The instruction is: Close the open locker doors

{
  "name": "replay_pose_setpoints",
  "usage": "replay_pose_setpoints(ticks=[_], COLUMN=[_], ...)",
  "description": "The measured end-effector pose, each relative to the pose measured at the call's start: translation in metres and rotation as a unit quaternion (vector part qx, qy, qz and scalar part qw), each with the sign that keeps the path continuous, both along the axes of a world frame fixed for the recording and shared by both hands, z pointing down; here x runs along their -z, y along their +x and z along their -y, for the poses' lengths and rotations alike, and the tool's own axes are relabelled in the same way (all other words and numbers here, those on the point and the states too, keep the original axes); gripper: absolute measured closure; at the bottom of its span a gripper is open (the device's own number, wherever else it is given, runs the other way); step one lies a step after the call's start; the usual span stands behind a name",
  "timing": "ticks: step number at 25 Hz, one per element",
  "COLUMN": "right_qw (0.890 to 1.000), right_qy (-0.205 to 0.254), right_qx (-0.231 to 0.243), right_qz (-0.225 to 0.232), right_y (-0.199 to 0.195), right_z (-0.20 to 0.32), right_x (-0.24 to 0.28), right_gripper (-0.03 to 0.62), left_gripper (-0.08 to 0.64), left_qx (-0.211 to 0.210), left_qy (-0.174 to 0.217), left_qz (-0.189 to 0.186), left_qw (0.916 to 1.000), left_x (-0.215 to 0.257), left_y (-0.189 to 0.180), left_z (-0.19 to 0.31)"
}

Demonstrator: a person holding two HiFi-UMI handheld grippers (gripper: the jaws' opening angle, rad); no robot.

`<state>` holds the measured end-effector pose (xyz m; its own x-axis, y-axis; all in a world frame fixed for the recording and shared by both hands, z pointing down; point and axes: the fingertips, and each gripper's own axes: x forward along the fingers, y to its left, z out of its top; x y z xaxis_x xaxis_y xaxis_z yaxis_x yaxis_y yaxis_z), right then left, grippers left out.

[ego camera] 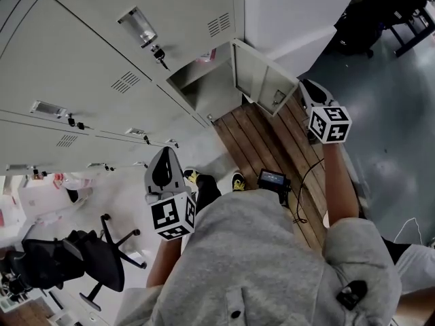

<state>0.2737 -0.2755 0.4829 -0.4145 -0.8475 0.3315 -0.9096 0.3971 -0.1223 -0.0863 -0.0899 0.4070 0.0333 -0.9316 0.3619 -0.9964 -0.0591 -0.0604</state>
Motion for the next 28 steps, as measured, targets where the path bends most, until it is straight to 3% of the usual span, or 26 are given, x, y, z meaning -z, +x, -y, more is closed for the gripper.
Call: replay_pose_setpoints(ticks=[11, 16, 22, 28], right_qw=[1.000, 0.999, 0.995, 0.994], right_qy=[-0.010, -0.019, -0.031, -0.023], right_qx=[0.024, 0.042, 0.090, 0.103], right_qz=[0.012, 0.017, 0.042, 0.039], right_y=[-0.014, -0.024, -0.054, -0.082], right_z=[-0.012, -0.024, -0.040, -0.053], right_x=[0.001, 0.000, 0.001, 0.001], right_gripper=[0.548, 0.497, 0.495, 0.495], left_gripper=[0.549, 0.549, 0.549, 0.549], left_qx=[-0.003, 0.003, 0.013, 0.024], left_qy=[0.001, 0.002, 0.002, -0.001], left_qz=[-0.008, -0.016, -0.020, -0.026], left_qw=[1.0000, 0.9999, 0.9997, 0.9994], left_x=[-0.002, -0.003, -0.005, -0.009], left_y=[-0.001, -0.005, -0.015, -0.025], left_z=[-0.004, -0.010, -0.017, -0.025])
